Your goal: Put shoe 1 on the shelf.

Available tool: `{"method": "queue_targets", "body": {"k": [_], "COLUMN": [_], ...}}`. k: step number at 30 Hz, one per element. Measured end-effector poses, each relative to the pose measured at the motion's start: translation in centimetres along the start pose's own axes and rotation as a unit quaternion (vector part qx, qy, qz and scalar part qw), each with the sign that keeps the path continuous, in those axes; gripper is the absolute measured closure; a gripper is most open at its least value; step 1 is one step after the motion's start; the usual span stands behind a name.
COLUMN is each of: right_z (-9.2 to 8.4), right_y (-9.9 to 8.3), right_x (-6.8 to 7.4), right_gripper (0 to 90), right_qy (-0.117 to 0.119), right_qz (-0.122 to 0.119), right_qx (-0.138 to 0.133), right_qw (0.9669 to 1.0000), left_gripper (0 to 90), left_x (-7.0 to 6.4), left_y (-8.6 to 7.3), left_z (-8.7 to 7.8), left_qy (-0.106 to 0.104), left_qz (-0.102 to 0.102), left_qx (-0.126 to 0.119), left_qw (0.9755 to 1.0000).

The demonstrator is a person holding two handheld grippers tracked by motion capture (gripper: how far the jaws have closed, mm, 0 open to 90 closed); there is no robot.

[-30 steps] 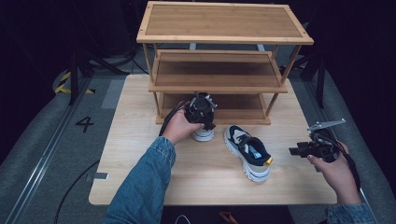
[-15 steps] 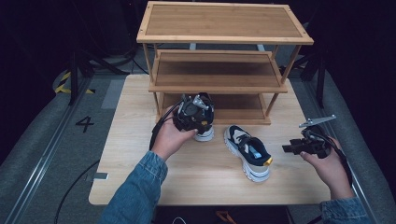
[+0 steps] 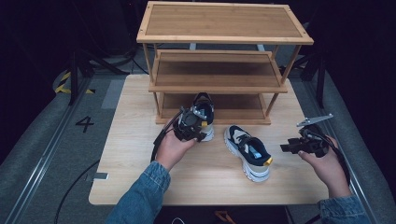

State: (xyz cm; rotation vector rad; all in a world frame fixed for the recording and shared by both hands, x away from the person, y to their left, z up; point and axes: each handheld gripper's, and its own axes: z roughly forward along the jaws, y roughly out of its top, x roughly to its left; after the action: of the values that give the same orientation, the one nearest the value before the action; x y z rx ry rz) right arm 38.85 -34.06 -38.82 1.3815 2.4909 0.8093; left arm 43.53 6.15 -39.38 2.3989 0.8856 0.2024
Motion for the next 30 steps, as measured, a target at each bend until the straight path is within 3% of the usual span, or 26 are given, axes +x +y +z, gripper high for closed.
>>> {"method": "queue_targets", "body": {"k": [4,7,12,17,21,25,30], "right_z": [-0.2,-0.4,-0.7,-1.0,-1.1,-1.0,-0.9], "right_y": [-0.2,-0.3,-0.7,-1.0,-1.1,-1.0,-1.0], "right_x": [0.0,-0.1,-0.2,-0.3,-0.2,-0.3,-0.2], "right_gripper": [52.0,52.2,52.3,52.4,52.4,52.4,52.4], "right_qy": [-0.001,-0.004,-0.008,-0.012,-0.011,-0.011,-0.011], "right_qz": [-0.002,0.001,0.004,0.008,0.007,0.005,0.003], "right_qx": [-0.002,-0.005,-0.007,-0.009,-0.009,-0.008,-0.008], "right_qw": [1.0,1.0,0.9999,0.9999,0.9999,0.9999,0.9999], "left_gripper": [69.0,68.5,74.3,75.4,73.1,72.3,69.9], "left_x": [0.7,0.7,1.0,1.3,1.8,2.4,3.1], "left_y": [0.0,0.3,0.7,1.4,2.0,2.4,3.0], "left_z": [1.0,1.8,1.7,1.5,1.5,1.9,2.6], "left_qy": [-0.003,0.004,-0.006,-0.009,0.012,-0.001,-0.009], "left_qz": [-0.021,-0.019,-0.039,-0.036,-0.033,-0.047,-0.049], "left_qx": [0.007,0.008,0.012,0.006,0.0,-0.006,-0.02], "left_qw": [0.9997,0.9998,0.9991,0.9993,0.9994,0.9989,0.9986]}}
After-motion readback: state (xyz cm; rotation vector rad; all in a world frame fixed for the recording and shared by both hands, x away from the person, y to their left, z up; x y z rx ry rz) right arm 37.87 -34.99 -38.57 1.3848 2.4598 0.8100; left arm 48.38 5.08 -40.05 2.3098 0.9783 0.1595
